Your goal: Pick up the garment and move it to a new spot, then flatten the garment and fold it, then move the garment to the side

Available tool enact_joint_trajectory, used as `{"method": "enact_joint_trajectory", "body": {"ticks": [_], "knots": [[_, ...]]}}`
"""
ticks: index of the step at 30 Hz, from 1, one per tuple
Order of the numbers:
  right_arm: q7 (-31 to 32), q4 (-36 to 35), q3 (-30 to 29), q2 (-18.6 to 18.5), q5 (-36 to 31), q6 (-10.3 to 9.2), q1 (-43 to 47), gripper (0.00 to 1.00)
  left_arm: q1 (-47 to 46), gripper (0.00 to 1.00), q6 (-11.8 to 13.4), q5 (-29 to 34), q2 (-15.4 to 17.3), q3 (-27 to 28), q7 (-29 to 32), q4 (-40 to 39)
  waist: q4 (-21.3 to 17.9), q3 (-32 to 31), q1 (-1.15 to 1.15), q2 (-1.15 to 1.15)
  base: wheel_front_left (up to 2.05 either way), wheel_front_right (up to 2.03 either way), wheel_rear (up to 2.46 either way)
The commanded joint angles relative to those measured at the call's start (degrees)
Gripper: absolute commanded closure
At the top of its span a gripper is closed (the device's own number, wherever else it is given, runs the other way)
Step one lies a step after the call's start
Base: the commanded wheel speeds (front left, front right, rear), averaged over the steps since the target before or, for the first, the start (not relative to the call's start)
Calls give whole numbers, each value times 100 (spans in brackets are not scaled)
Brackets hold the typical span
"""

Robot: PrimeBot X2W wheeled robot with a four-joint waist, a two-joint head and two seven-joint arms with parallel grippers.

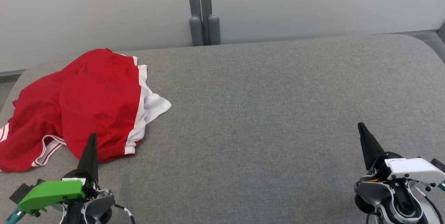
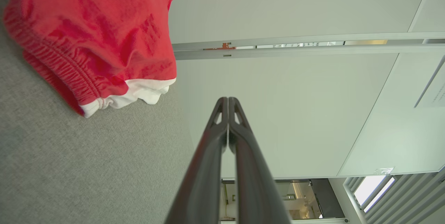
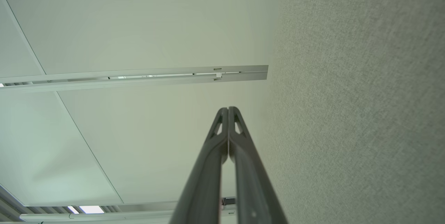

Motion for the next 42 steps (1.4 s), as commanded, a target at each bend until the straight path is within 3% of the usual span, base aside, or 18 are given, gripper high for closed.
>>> {"method": "enact_joint_trajectory", "body": {"ticks": [1, 42], "knots": [[12, -19, -5, -26, 42, 0, -31, 100, -77, 100, -32, -1, 39, 12, 16, -7, 0, 0, 0, 0, 0, 0, 0], [12, -19, -5, -26, 43, 0, -31, 100, -77, 100, -32, -1, 39, 12, 15, -7, 0, 0, 0, 0, 0, 0, 0]]}}
